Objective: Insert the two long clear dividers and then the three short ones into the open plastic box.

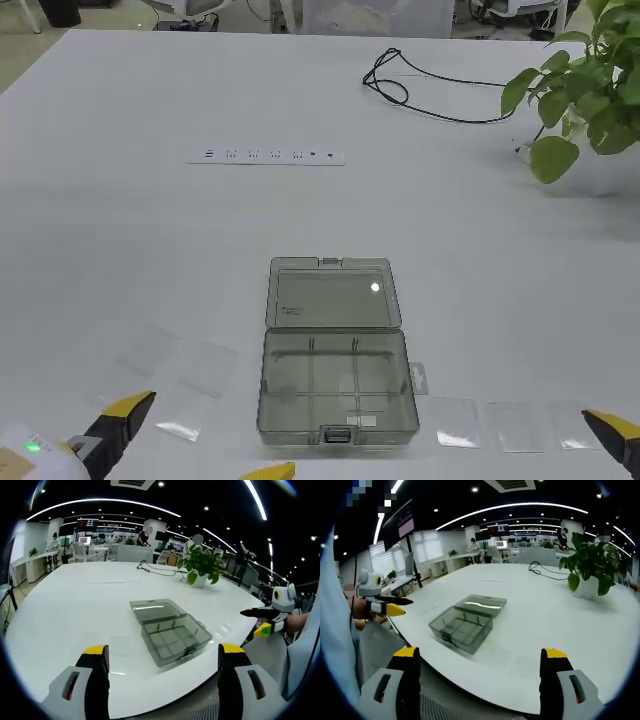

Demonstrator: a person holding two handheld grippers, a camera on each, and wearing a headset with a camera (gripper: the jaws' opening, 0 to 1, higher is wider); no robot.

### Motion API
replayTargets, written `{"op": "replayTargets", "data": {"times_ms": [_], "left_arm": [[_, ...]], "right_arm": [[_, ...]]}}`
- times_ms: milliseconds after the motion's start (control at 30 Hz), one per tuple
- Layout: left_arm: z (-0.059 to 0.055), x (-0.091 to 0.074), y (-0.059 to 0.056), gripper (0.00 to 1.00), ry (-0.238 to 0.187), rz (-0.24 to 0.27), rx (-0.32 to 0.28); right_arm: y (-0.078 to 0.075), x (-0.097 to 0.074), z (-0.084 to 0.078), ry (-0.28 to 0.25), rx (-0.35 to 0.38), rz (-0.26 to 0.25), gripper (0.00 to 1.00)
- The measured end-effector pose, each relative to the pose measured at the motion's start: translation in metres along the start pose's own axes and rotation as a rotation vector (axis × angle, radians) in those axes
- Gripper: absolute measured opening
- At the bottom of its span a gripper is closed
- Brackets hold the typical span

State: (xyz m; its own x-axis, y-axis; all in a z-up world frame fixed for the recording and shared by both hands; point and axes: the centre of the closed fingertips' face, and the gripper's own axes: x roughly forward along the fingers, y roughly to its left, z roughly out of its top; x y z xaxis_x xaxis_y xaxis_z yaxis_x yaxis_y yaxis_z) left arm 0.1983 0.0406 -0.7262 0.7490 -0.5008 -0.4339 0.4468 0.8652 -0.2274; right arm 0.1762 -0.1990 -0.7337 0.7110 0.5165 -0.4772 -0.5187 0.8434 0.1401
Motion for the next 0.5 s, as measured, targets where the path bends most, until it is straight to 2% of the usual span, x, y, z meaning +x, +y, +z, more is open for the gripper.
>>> {"op": "replayTargets", "data": {"times_ms": [500], "left_arm": [[-0.0035,-0.0057,0.0002,0.92,-0.005,0.002,-0.009]], "right_arm": [[0.0036,-0.0024,-0.0039,0.004,0.002,0.002,1.0]]}}
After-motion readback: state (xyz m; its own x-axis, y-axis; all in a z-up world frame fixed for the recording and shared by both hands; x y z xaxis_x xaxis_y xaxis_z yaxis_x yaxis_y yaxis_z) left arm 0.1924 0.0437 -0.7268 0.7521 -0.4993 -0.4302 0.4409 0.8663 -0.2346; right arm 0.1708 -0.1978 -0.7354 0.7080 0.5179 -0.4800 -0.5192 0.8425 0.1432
